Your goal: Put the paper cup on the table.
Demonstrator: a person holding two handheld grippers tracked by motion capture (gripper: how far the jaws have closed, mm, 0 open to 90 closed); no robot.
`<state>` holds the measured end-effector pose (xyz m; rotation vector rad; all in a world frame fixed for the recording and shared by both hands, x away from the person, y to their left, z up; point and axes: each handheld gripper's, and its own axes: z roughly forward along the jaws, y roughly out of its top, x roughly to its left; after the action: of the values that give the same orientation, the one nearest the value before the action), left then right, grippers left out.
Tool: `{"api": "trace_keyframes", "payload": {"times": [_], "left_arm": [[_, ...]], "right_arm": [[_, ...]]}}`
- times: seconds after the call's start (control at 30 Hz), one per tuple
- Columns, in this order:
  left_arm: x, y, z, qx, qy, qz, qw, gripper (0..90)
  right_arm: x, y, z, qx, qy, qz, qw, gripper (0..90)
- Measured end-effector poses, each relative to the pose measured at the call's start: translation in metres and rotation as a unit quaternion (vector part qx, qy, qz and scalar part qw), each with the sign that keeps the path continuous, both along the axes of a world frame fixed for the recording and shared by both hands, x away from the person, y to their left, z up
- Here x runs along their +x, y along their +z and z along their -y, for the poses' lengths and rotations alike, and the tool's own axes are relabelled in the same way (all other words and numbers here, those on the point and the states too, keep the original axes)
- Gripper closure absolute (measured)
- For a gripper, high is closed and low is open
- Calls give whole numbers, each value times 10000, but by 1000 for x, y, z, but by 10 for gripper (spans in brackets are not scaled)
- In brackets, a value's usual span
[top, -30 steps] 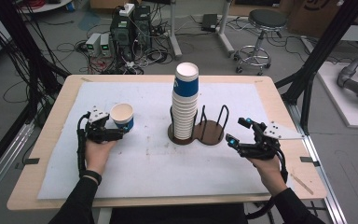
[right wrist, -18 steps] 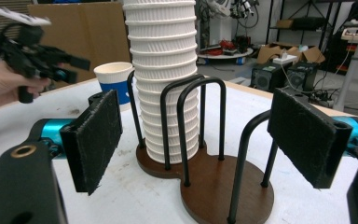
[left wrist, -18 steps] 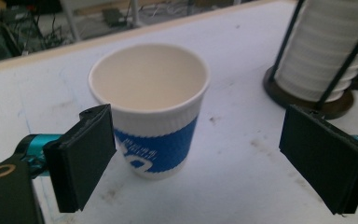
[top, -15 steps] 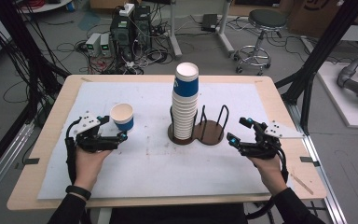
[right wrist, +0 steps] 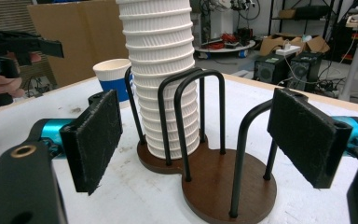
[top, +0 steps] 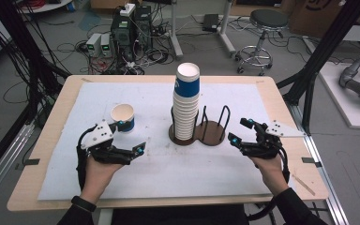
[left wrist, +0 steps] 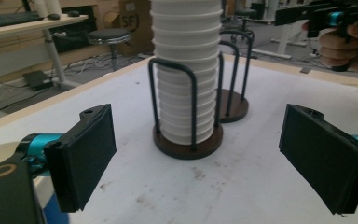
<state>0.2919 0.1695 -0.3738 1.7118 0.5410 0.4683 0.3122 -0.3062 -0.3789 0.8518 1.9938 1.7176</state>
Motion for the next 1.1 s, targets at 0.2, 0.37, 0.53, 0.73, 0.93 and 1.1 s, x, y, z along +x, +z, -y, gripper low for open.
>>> {"api": "trace_keyframes", "payload": {"times": [0.2,0.37,0.53,0.73,0.93,1.1], "left_arm": [[-4,5,15,18,-276,81,9996,107],[-4,10,28,68,-485,101,9987,107],[-6,10,36,-51,-812,217,9964,107],[-5,8,38,-144,-948,166,9953,107],[-7,5,37,-186,-1046,115,9943,107],[-8,5,37,-181,-1068,59,9941,107]], "right_arm": [[1,-2,2,-51,-33,-39,10000,182],[1,-4,4,-118,24,1,9999,182],[1,-1,5,-301,77,83,9995,182],[0,7,8,-328,52,64,9994,182],[-3,12,10,-334,-34,54,9994,183],[-6,14,10,-380,-34,39,9993,183]]}}
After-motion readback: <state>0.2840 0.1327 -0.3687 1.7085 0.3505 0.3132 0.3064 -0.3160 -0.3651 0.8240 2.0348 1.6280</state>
